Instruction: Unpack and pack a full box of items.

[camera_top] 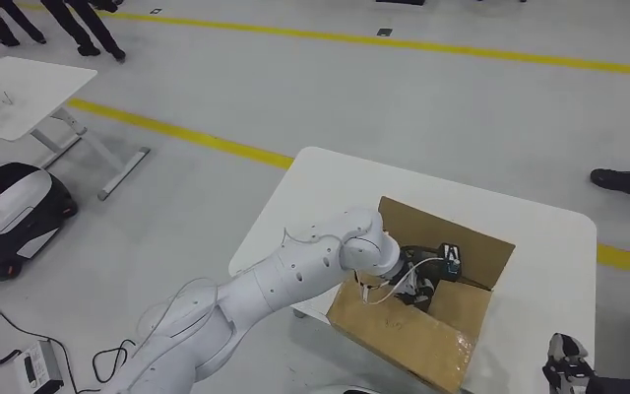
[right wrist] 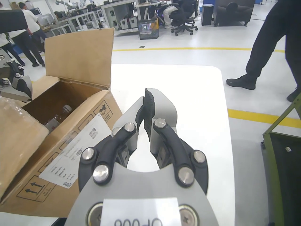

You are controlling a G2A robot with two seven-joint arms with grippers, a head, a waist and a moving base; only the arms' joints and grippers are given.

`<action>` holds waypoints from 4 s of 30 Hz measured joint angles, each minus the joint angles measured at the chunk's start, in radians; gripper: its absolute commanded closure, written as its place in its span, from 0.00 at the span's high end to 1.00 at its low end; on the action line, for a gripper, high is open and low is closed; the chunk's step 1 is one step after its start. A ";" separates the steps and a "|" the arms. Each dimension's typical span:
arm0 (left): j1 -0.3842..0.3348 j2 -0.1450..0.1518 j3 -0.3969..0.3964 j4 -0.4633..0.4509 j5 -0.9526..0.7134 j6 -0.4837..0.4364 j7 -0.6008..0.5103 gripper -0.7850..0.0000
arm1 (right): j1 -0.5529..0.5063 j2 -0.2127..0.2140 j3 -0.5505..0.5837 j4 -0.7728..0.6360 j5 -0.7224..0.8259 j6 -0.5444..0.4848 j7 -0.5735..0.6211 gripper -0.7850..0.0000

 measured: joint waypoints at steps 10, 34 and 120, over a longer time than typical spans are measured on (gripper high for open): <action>0.093 0.049 -0.133 -0.180 0.164 0.080 0.152 1.00 | -0.051 0.023 0.056 -0.083 -0.017 -0.242 0.104 0.67; 0.486 0.146 -0.421 -0.552 0.405 0.269 0.307 1.00 | -0.014 0.052 0.055 -0.103 0.112 -0.524 0.297 1.00; 0.486 0.146 -0.421 -0.552 0.405 0.269 0.307 1.00 | 0.336 0.222 -0.210 0.051 1.069 -0.257 1.275 0.00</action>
